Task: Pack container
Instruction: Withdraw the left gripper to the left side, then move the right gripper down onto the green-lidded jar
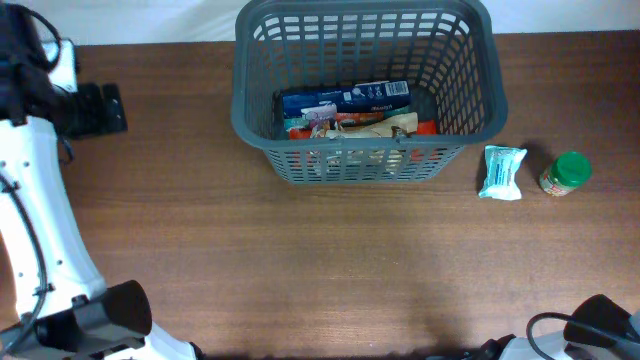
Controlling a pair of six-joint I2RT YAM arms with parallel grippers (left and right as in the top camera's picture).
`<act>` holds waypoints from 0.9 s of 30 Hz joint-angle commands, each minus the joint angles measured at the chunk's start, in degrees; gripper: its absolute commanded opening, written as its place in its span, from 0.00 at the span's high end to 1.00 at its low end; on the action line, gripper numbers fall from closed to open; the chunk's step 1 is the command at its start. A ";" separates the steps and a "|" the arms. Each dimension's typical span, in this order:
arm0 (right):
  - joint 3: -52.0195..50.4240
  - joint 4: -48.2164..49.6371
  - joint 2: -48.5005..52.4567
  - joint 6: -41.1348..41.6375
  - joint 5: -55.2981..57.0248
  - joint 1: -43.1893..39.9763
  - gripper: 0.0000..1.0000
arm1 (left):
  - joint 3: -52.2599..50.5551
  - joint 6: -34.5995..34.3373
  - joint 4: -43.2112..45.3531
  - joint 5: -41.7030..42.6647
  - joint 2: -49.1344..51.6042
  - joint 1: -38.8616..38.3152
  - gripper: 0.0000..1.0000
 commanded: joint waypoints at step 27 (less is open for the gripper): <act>-0.48 -2.78 32.72 6.08 17.49 10.05 0.01 | -6.10 -1.22 -0.02 0.83 -0.52 0.22 0.01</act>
